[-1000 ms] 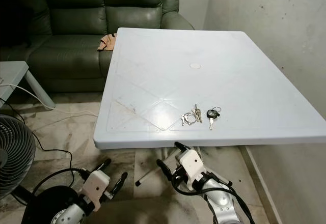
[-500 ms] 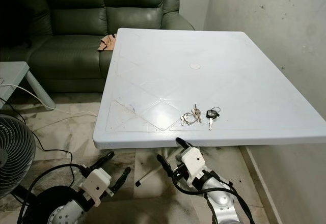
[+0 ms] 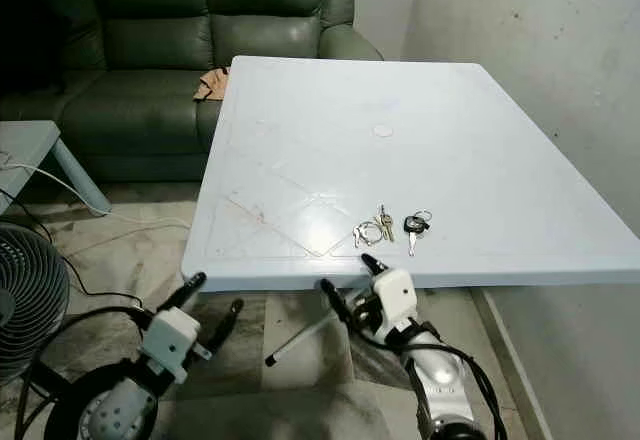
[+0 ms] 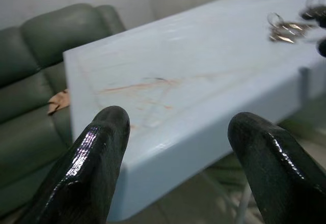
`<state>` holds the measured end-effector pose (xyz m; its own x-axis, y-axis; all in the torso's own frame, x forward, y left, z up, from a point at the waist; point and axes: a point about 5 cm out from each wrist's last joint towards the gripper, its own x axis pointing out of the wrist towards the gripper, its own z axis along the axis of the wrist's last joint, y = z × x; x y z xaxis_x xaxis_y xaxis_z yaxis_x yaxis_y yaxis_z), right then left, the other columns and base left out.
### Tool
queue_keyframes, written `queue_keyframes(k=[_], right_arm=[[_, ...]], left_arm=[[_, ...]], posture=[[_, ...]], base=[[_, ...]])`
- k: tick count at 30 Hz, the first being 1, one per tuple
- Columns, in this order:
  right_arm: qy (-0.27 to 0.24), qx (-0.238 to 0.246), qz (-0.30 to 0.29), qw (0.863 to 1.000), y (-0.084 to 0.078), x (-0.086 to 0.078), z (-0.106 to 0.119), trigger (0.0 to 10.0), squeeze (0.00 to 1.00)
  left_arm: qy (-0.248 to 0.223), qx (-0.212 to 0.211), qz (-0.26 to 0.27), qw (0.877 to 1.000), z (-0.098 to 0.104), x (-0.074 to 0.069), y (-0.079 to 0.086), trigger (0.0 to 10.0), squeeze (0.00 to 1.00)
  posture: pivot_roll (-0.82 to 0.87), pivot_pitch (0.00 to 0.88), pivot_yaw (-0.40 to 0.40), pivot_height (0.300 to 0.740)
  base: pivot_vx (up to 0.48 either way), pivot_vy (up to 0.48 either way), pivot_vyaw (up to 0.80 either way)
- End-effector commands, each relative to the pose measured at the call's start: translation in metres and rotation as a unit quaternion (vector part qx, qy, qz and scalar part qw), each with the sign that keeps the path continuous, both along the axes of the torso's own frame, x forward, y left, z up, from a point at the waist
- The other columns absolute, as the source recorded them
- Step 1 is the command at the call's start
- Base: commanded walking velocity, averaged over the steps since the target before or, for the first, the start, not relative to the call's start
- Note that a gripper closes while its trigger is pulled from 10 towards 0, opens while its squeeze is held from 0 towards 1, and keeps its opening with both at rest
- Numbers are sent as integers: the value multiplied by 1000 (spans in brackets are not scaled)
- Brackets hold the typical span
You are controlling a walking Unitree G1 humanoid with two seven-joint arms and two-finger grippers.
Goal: Hang keys on a hook
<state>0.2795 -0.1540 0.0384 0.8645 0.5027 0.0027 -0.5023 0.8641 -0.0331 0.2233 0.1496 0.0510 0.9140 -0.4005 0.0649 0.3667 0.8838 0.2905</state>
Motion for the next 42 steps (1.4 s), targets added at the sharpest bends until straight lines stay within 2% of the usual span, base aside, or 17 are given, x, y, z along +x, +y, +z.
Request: queue_keyframes(k=[1, 7, 11, 13, 14, 17, 30, 33, 42], right_arm=[[-1, 24, -25, 999, -2, 9, 8, 10000, 0], [10, 52, -77, 996, -8, 30, 23, 10000, 0], [3, 52, -103, 993, -12, 41, 34, 10000, 0], [4, 50, -115, 992, -14, 45, 37, 10000, 0], [5, 45, -122, 991, -13, 48, 39, 10000, 0], [8, 41, -124, 991, -10, 50, 42, 10000, 0], [16, 25, -125, 992, -2, 55, 48, 10000, 0], [13, 5, -119, 993, 3, 66, 59, 10000, 0], [28, -4, -125, 992, 4, 70, 67, 10000, 0]], left_arm=[[-5, -29, 32, 999, 10, 5, 6, 10000, 0], [-9, -84, 100, 991, 28, 16, 25, 10000, 0], [-21, -101, 138, 985, 38, 22, 39, 10000, 0], [-21, -118, 162, 980, 40, 24, 47, 10000, 0], [-17, -136, 188, 973, 42, 26, 54, 10000, 0], [-16, -148, 208, 967, 44, 27, 59, 10000, 0], [-18, -164, 216, 962, 53, 30, 56, 10000, 0], [-21, -161, 199, 966, 59, 31, 48, 10000, 0], [-11, -154, 180, 971, 60, 21, 39, 10000, 0]], posture=[[-38, 0, -51, 728], [-36, 0, -54, 728], [-37, 0, -54, 728], [-38, 0, -54, 728], [-38, 0, -56, 728], [-39, 0, -57, 728], [-39, 0, -65, 728], [-31, 0, -80, 728], [-33, 60, -93, 728]], base=[[0, 0, 0], [0, 0, 0], [0, 0, 0], [0, 0, 0], [0, 0, 0], [0, 0, 0], [0, 0, 0], [0, 0, 0], [0, 0, 0]])
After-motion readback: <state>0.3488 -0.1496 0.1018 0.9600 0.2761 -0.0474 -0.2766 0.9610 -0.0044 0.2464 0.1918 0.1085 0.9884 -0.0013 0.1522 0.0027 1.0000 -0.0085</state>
